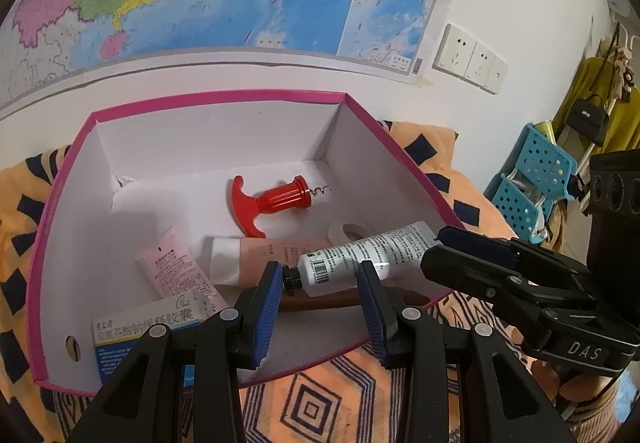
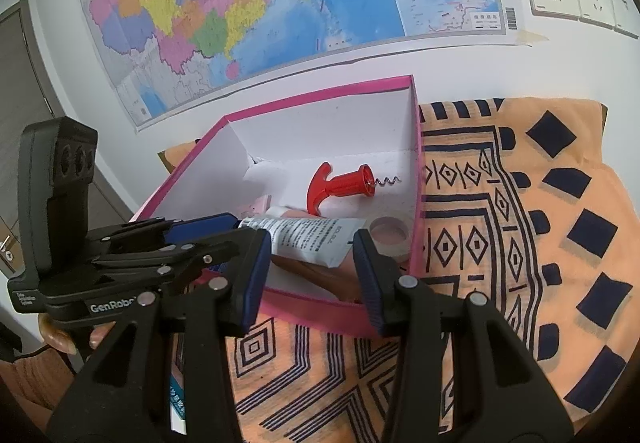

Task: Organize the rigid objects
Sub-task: 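Carry the white tube with the right gripper over the pink box, then open the right gripper to drop the white tube into the box, then move the right gripper down to the blue-and-white capsule box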

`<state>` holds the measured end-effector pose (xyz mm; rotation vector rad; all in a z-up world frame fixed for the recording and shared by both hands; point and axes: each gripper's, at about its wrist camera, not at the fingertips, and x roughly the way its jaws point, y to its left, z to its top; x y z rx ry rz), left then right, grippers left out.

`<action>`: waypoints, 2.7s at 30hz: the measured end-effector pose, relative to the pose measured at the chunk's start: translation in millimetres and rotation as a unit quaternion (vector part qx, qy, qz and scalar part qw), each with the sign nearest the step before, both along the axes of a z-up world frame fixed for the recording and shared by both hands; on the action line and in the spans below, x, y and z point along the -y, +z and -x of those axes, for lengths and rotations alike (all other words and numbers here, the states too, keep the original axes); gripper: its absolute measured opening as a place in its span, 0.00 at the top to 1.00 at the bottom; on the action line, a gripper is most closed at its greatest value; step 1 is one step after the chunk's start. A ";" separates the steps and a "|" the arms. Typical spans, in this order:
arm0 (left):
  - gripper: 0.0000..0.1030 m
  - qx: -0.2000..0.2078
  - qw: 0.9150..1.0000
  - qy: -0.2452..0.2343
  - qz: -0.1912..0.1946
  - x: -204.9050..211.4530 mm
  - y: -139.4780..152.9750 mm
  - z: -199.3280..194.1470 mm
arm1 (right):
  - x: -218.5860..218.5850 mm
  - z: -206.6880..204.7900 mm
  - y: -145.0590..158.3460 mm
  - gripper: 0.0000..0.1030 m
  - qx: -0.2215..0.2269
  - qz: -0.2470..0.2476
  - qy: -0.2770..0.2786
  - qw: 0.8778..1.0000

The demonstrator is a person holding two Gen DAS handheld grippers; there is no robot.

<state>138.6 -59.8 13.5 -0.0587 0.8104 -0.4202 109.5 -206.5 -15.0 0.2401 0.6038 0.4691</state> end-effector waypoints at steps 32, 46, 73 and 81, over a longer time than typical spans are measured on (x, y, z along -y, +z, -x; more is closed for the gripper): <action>0.51 0.059 0.998 0.020 -0.032 -20.7 11.9 35.0 | -7.0 42.0 6.8 0.56 0.022 -0.005 0.036 0.999; 0.25 0.104 0.992 0.036 -0.064 -51.5 13.2 102.9 | -25.0 89.0 -29.1 0.56 -0.020 -0.010 0.087 0.996; 0.35 -0.042 0.998 0.044 -0.030 -95.4 -64.3 158.7 | -51.3 118.1 -94.1 0.56 -0.127 -0.032 0.139 0.982; 0.47 -0.058 0.998 0.017 -0.016 -86.7 -69.5 162.7 | -65.4 121.5 -93.8 0.56 -0.126 -0.032 0.159 0.979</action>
